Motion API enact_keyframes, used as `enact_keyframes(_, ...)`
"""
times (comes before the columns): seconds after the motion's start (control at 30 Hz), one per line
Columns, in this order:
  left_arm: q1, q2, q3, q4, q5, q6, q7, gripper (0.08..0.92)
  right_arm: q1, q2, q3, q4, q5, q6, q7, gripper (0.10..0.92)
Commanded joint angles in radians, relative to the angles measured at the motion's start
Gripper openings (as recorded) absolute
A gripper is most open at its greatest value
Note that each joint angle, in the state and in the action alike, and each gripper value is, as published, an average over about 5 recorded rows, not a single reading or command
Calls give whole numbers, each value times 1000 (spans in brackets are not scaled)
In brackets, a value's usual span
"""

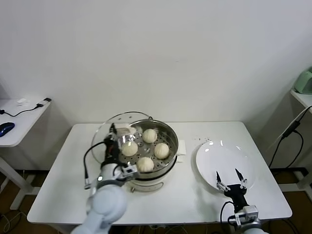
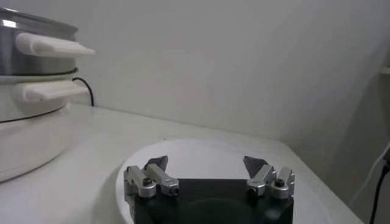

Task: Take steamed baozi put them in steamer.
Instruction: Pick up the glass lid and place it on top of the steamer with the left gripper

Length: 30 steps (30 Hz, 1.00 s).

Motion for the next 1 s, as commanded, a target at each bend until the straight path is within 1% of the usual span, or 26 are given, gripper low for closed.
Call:
enact_keyframes(0.03,-64,-153,161,43,186,64,45,139,4,12,0,-22,-1,41,4,823)
enact_keyframes(0.23,-69,-223,190,100,244,65,46,139,1,22,1,-31,-1,62,8,823)
enact_keyframes(0.53,-49,-278,196,166,313,57,44,139,3,25,9,-49,3,96,21,823)
enact_keyframes(0.77,-43,-268,164,231,359,37,27,139,11,31,13,-49,2,107,35,823)
enact_keyframes(1.0,-40,-249,147,253,365,30,26,139,21,31,15,-46,1,108,41,823)
